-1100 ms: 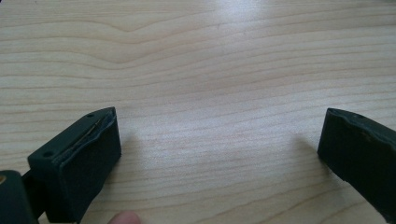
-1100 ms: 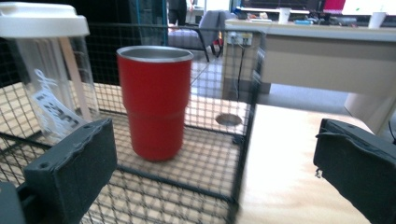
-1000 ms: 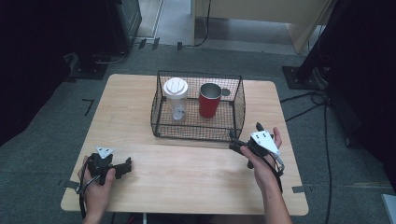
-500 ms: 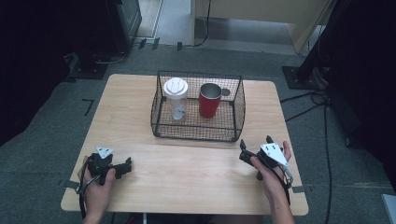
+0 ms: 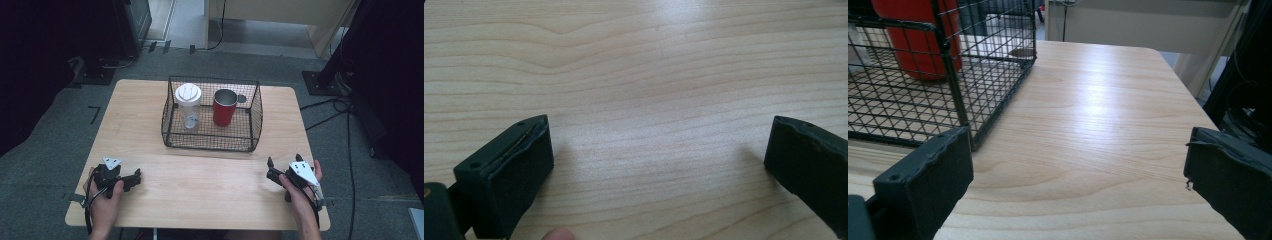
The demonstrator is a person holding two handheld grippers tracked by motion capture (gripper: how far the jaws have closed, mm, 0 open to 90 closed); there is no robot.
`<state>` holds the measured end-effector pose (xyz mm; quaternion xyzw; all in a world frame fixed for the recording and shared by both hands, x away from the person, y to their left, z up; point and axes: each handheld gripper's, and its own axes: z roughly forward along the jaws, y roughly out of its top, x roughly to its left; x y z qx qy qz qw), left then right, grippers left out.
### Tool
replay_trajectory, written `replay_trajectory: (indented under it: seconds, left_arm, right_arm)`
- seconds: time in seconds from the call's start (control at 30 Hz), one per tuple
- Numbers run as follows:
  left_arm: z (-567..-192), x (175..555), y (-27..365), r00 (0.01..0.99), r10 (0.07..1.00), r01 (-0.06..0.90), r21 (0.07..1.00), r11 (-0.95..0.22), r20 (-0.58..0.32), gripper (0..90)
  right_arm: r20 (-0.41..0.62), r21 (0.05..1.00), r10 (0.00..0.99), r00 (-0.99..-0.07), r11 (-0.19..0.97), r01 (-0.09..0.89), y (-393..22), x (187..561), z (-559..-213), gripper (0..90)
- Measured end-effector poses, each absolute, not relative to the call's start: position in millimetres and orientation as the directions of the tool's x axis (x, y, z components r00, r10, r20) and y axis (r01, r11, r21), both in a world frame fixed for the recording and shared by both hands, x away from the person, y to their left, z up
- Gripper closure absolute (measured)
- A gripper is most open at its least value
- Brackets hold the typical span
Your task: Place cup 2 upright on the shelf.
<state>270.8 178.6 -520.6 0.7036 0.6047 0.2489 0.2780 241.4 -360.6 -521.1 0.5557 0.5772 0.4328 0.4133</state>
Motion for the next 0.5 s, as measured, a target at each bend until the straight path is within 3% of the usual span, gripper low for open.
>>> replay_trajectory:
  seconds: [0.23,0.37,0.5]
  left_arm:
    - [-521,271,179,0.146,0.989,0.713,0.691,-0.115,0.015,0.0]
    - [-521,271,179,0.145,0.989,0.713,0.692,-0.114,0.014,0.0]
    - [-521,271,179,0.146,0.989,0.714,0.691,-0.116,0.015,0.0]
  right_arm:
    - [-0.053,0.944,0.997,-0.057,0.069,0.322,-366,234,-521,0.0]
    - [-0.022,0.931,0.998,-0.066,0.044,0.362,-373,230,-521,0.0]
    - [-0.001,0.878,0.998,-0.066,0.032,0.477,-383,229,-522,0.0]
